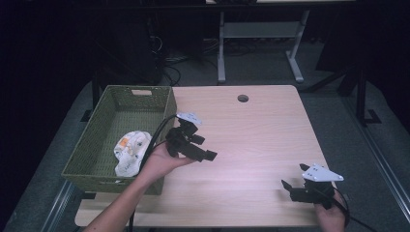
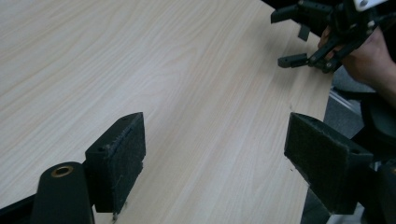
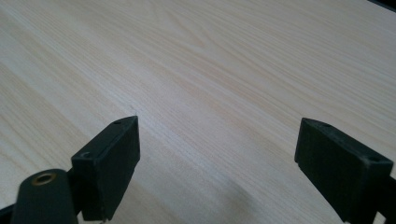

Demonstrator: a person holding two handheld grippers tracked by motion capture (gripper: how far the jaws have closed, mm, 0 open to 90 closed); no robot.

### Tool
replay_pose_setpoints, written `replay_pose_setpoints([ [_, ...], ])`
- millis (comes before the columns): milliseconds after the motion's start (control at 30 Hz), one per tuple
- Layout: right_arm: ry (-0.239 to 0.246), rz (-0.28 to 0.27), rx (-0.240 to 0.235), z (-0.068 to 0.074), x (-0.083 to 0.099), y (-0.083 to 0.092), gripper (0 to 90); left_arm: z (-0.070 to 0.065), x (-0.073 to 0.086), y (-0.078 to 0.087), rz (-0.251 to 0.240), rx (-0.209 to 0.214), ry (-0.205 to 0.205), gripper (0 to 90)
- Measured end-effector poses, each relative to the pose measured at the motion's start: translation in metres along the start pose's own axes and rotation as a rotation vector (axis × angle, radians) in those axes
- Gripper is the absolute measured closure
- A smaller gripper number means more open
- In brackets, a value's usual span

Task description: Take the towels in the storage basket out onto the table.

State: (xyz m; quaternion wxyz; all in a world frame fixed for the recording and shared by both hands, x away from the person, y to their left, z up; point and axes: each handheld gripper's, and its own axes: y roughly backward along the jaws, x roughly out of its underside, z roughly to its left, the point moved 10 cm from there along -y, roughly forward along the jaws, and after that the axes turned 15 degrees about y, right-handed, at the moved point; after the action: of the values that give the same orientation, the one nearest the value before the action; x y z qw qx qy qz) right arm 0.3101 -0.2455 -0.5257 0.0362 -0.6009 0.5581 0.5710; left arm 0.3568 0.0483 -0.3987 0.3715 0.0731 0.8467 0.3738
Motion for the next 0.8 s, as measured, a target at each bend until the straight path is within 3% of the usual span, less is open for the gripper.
replay_pose_setpoints([
  [367,0.007,0.011,-0.001,0.002,0.000,-0.001,13.7,0.021,0.002,0.039,-0.005,0.047,0.039,22.4],
  [433,0.004,0.010,-0.002,0.001,0.001,0.000,13.7,0.029,0.002,0.046,-0.008,0.044,0.059,22.7],
  [500,0.000,0.007,0.003,0.000,0.001,0.001,13.7,0.034,0.003,0.052,-0.016,0.067,0.082,22.8],
  [667,0.003,0.008,0.003,0.001,0.001,0.001,13.7,0.057,0.008,0.071,-0.032,0.045,0.137,22.9],
  [800,-0.004,0.003,0.003,0.000,0.001,0.003,13.7,0.072,0.011,0.087,-0.044,0.051,0.175,23.4],
])
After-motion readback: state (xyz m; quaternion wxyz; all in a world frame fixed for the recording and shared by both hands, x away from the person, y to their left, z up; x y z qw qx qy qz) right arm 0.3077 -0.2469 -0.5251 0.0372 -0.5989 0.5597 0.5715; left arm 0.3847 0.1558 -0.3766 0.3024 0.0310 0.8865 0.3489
